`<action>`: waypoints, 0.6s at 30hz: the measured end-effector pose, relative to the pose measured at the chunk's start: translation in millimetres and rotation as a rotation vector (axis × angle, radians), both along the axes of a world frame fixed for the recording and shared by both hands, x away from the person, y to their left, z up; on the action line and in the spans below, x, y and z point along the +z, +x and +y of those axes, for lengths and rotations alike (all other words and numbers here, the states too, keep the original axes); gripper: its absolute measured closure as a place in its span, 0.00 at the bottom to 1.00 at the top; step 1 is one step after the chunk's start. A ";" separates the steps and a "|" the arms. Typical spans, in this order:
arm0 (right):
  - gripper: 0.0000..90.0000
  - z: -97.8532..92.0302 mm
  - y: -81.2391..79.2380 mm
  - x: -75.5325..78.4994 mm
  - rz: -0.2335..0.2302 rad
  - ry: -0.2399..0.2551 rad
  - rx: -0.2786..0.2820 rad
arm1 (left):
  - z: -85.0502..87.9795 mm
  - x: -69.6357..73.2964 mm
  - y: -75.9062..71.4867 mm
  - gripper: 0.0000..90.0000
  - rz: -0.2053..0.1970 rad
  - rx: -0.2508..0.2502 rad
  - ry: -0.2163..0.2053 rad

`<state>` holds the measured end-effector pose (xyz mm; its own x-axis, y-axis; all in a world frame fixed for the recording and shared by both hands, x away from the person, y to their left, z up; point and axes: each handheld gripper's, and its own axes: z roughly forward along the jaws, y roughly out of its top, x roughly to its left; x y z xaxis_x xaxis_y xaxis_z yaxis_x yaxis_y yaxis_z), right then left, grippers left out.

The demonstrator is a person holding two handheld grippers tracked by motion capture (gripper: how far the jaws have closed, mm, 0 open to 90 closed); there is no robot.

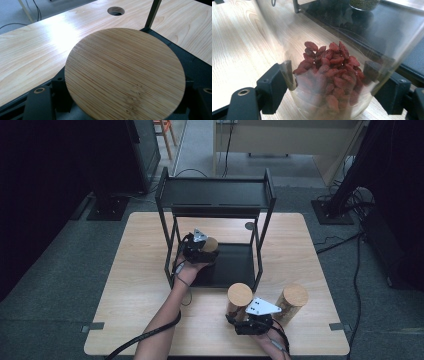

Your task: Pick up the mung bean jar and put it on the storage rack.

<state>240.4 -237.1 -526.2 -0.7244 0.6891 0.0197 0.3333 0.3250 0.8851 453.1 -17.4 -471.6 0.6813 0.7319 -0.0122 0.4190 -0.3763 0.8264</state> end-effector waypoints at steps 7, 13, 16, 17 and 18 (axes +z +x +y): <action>0.23 0.0 0.1 0.0 0.001 0.000 0.001 | -5.8 -4.3 2.4 0.29 0.001 -0.002 0.016; 0.23 0.2 0.1 0.0 -0.001 -0.003 0.001 | -7.8 -5.0 4.2 0.29 0.000 -0.007 0.031; 0.23 0.3 0.3 -0.1 0.000 -0.004 0.003 | -9.1 -5.7 4.5 0.29 -0.008 -0.012 0.038; 0.23 0.4 0.4 -0.1 0.000 -0.004 0.002 | -9.2 -5.9 4.4 0.29 -0.009 -0.013 0.040; 0.23 0.3 0.4 -0.1 -0.001 -0.004 0.002 | -9.2 -6.1 4.5 0.29 -0.009 -0.013 0.041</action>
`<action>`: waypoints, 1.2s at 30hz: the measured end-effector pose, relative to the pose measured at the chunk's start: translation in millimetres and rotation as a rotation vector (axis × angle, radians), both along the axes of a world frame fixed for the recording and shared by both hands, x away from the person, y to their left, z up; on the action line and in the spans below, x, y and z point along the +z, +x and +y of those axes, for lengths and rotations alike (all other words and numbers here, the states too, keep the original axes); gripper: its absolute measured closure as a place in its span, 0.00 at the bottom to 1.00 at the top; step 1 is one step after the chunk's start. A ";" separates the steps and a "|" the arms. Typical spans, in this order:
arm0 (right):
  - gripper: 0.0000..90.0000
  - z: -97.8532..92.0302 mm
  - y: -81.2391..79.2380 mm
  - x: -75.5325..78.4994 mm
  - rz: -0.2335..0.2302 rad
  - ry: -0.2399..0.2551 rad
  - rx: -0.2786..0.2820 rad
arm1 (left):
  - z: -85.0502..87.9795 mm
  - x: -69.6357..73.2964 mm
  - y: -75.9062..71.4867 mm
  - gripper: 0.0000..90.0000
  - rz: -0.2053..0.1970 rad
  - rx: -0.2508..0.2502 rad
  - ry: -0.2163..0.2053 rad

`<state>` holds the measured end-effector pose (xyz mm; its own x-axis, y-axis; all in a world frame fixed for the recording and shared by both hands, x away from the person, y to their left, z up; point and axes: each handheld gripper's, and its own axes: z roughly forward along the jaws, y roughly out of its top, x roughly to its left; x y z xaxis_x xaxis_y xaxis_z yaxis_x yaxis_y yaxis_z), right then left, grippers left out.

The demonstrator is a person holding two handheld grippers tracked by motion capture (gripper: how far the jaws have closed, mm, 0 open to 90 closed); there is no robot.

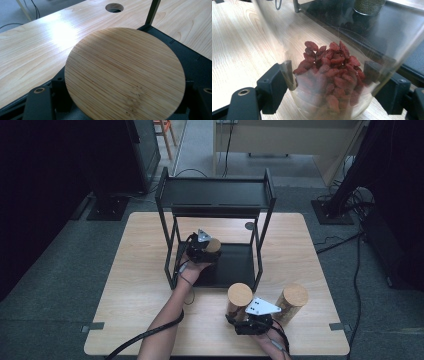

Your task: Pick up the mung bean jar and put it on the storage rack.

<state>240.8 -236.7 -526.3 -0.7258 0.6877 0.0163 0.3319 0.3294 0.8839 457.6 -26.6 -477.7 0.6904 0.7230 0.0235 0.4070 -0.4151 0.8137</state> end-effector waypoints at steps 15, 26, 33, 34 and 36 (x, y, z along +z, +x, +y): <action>0.23 0.6 -0.3 0.0 -0.002 -0.004 0.000 | -0.6 1.6 -0.1 0.24 0.036 0.015 -0.002; 0.23 0.7 -0.2 0.0 0.000 -0.003 0.001 | 3.2 -1.7 -5.2 0.22 0.040 0.029 -0.015; 0.23 0.9 -0.1 0.0 0.004 -0.005 0.000 | 7.9 -4.8 -9.9 0.11 0.046 0.019 0.007; 0.23 1.0 -0.1 0.0 0.004 -0.006 0.000 | 8.7 -5.1 -10.3 0.11 0.046 0.024 0.005; 0.23 1.0 -0.1 0.0 0.004 -0.006 0.000 | 9.5 -5.5 -11.2 0.11 0.046 0.032 0.000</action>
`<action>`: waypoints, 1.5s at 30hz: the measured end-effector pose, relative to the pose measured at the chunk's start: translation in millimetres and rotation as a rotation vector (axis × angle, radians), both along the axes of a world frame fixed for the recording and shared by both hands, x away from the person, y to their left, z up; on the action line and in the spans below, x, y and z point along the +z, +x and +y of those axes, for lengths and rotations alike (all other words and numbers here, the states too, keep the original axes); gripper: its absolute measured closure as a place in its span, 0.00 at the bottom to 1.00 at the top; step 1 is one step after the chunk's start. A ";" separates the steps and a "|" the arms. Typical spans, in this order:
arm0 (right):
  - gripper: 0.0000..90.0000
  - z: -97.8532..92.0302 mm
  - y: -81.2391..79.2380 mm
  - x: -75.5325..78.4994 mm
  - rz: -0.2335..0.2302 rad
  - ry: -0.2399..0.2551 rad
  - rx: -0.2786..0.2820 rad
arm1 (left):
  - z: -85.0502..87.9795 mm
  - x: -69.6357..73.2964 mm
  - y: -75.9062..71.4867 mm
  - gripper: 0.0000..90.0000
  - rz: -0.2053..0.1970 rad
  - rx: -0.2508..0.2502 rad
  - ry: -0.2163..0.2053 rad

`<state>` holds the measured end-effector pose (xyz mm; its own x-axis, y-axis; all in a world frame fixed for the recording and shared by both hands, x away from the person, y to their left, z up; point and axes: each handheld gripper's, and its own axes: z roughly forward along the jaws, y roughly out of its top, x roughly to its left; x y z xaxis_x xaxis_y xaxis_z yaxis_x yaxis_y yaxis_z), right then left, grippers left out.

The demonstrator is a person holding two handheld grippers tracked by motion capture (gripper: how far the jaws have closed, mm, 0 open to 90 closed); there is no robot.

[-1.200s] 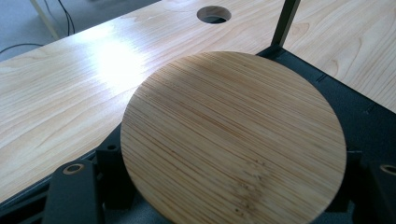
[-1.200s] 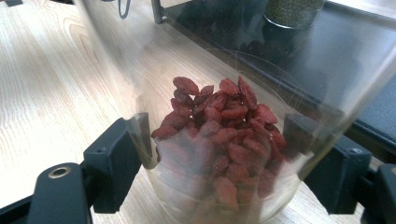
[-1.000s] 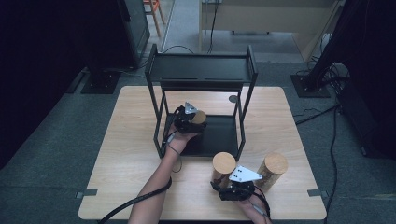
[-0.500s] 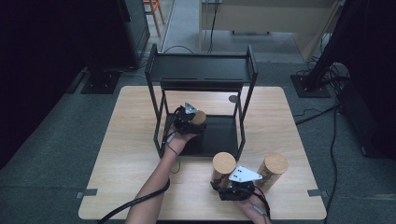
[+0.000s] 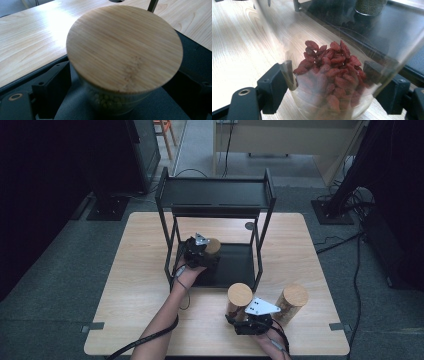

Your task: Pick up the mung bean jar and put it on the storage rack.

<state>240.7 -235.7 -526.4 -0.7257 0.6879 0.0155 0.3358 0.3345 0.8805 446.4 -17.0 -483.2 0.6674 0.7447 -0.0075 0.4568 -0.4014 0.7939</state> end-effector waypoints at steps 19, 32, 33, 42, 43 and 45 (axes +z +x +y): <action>0.23 0.3 -0.2 0.0 -0.003 -0.004 -0.001 | -0.4 6.0 -13.3 0.11 -0.030 -0.011 0.004; 0.23 0.2 -0.2 0.0 -0.002 -0.004 -0.001 | 8.2 6.2 -17.5 0.11 -0.016 0.014 -0.007; 0.23 0.2 -0.2 0.0 -0.002 -0.003 -0.001 | 8.4 6.4 -17.8 0.11 -0.018 0.017 -0.008; 0.23 0.3 -0.1 0.0 -0.001 -0.004 0.000 | 7.6 5.9 -26.1 0.11 -0.039 0.002 -0.018; 0.23 0.3 -0.1 0.0 -0.001 -0.004 0.000 | 7.4 5.5 -26.2 0.11 -0.034 0.008 -0.021; 0.23 0.2 -0.1 0.1 -0.001 -0.004 0.000 | 7.2 4.6 -26.6 0.11 -0.024 0.007 -0.025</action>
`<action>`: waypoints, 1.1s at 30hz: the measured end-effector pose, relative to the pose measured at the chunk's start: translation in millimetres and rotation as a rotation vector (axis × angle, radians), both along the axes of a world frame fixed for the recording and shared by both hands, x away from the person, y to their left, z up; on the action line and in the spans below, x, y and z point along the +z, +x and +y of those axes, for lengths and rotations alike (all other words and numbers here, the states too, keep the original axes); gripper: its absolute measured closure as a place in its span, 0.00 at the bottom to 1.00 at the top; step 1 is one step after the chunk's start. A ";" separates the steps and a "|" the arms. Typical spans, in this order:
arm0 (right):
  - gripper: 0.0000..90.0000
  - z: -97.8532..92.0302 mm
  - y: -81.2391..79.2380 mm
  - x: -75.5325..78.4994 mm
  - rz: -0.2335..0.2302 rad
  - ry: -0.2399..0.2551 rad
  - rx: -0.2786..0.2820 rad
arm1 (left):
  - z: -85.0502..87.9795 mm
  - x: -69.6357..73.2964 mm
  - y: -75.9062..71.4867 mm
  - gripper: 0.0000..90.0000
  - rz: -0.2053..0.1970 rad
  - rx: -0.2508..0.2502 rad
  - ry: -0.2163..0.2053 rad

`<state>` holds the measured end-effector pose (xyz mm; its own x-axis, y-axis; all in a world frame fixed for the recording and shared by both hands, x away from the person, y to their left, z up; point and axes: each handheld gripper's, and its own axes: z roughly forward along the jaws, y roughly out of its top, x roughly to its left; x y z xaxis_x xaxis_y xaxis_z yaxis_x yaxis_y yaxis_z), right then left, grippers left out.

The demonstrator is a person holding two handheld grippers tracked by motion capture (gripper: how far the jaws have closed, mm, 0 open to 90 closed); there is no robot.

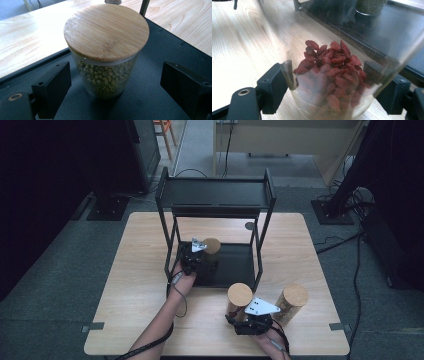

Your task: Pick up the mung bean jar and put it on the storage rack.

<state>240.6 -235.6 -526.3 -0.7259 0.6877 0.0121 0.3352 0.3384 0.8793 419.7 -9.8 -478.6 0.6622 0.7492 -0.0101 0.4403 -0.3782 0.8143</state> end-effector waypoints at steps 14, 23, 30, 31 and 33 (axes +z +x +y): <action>0.23 0.1 0.2 -0.2 0.000 0.001 0.000 | 2.5 -2.3 -14.9 0.11 -0.020 -0.044 -0.026; 0.23 0.1 0.3 -0.2 -0.002 -0.001 0.001 | 2.9 -2.2 -23.4 0.11 -0.025 -0.062 -0.026; 0.23 0.1 0.5 -0.2 -0.003 -0.005 0.003 | 4.7 -4.2 -27.6 0.11 -0.011 -0.062 -0.037; 0.23 0.2 0.5 -0.2 -0.002 -0.005 0.003 | 5.0 -4.2 -28.5 0.11 -0.011 -0.064 -0.041; 0.23 0.2 0.4 -0.2 -0.001 -0.004 0.003 | 5.8 -4.3 -30.0 0.11 -0.011 -0.068 -0.040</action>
<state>241.0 -235.3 -526.5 -0.7278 0.6858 0.0083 0.3334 0.3431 0.8782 389.7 -4.0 -482.9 0.7115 0.7019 -0.0321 0.4061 -0.3734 0.8341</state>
